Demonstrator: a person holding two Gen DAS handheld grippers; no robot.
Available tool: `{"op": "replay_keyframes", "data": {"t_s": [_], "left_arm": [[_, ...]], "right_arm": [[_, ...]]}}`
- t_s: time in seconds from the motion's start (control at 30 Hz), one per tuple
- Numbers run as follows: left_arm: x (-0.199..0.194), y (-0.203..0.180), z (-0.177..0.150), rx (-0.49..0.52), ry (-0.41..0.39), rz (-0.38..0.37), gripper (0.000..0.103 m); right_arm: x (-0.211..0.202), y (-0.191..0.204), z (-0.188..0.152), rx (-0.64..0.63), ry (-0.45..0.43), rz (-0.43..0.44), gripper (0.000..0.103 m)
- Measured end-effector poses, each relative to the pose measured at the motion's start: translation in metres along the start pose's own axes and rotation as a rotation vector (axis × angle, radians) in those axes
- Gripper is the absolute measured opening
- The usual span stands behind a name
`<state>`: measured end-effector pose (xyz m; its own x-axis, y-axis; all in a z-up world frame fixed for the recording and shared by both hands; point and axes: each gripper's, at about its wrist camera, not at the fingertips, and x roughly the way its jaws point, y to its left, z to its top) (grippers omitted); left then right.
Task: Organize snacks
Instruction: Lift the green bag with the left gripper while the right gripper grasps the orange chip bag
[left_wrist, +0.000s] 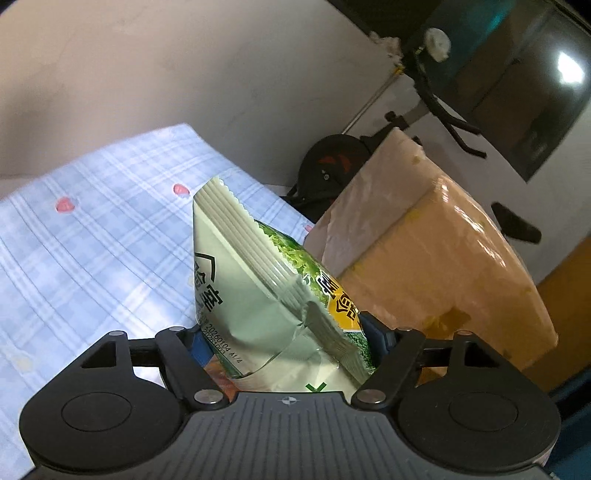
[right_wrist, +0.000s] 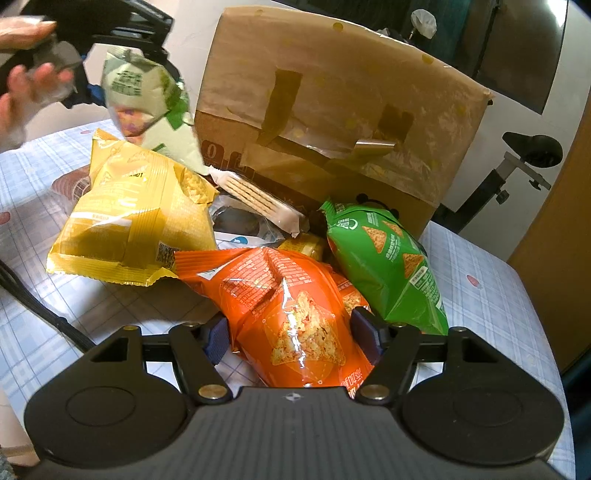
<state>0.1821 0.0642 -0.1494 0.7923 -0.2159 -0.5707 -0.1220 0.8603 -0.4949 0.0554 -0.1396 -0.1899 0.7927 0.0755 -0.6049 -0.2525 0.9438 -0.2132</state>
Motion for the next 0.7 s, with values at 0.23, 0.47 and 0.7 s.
{"op": "replay_keyframes", "data": {"t_s": [0.23, 0.47, 0.7], "left_arm": [[-0.037, -0.008, -0.012, 0.162, -0.047, 0.003, 0.079], [-0.068, -0.017, -0.027, 0.301, -0.092, 0.007, 0.079], [-0.077, -0.024, -0.032, 0.351, -0.118, -0.011, 0.079]], "right_arm": [[-0.005, -0.011, 0.004, 0.065, 0.002, 0.035, 0.064], [-0.017, -0.03, 0.007, 0.2, 0.007, 0.111, 0.06], [-0.031, -0.057, 0.014, 0.427, 0.002, 0.215, 0.059]]}}
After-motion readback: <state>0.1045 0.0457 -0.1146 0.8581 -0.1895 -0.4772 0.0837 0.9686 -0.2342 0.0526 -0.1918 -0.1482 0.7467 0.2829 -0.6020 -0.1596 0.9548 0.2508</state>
